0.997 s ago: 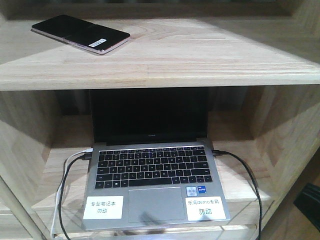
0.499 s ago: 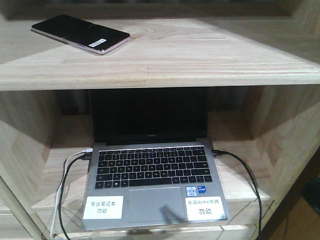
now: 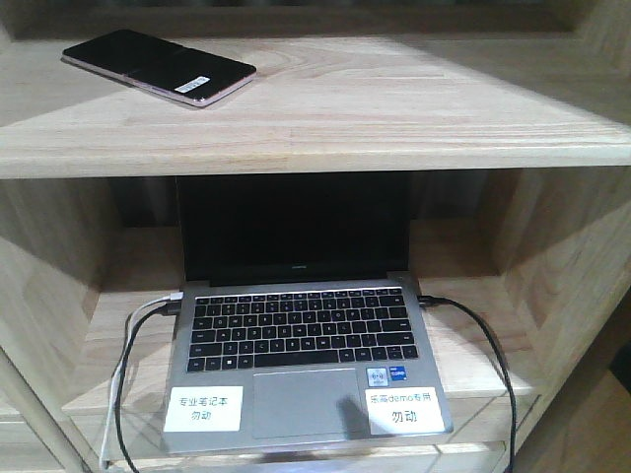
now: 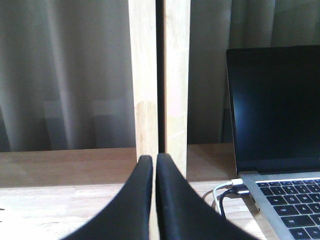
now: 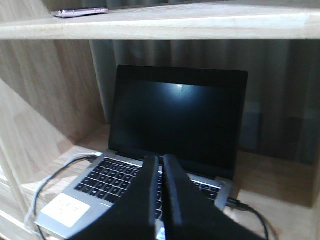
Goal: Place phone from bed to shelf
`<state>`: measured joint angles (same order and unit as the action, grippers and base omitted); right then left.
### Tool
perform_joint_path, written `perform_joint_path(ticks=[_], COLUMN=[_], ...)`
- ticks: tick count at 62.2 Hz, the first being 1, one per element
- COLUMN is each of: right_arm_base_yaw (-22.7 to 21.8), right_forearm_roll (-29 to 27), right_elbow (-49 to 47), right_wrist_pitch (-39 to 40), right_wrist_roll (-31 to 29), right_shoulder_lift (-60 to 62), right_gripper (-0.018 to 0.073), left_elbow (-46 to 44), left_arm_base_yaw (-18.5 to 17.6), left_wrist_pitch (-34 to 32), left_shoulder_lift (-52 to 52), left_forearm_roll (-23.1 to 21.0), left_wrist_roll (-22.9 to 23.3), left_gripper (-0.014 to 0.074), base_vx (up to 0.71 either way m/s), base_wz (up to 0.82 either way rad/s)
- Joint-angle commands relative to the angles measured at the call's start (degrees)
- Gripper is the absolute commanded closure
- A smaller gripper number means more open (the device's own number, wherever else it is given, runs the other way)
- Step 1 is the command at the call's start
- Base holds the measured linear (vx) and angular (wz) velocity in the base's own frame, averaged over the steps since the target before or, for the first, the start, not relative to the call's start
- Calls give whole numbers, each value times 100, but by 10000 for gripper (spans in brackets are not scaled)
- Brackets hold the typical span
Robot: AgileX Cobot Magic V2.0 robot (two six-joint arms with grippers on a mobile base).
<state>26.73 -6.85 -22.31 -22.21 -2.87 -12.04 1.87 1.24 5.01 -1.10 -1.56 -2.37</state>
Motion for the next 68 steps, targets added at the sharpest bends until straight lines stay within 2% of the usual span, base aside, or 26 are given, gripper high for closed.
perform_joint_path(ticks=[1,35,45,57,68], right_arm_base_yaw=[-266,-2380,-2481,-2481,-2481], right_forearm_roll=[79,59,54,54,166], right_elbow=[-150,1137,1631,2466,2445], right_wrist_pitch=[282,373,794,2017,1957], right_wrist_roll=[-233,-657,-658,-290,-249], right_shoulder_lift=[-58,1185,1338,1338,1338], right_gripper=[564,564,564,564,564], left_elbow=[-143,-143,-143,-143,-143], left_arm_base_yaw=[19,19,19,19,19], left_wrist_pitch=[-412,-412,-412,-412,-412], left_shoulder_lift=[-42,-42,-42,-42,-42], left_forearm_roll=[-56,-56,-56,-56,-56], left_wrist_roll=[50,50,50,50,50], left_gripper=[595,595,595,595,595], base_vx=[0,0,0,0,0], base_wz=[0,0,0,0,0])
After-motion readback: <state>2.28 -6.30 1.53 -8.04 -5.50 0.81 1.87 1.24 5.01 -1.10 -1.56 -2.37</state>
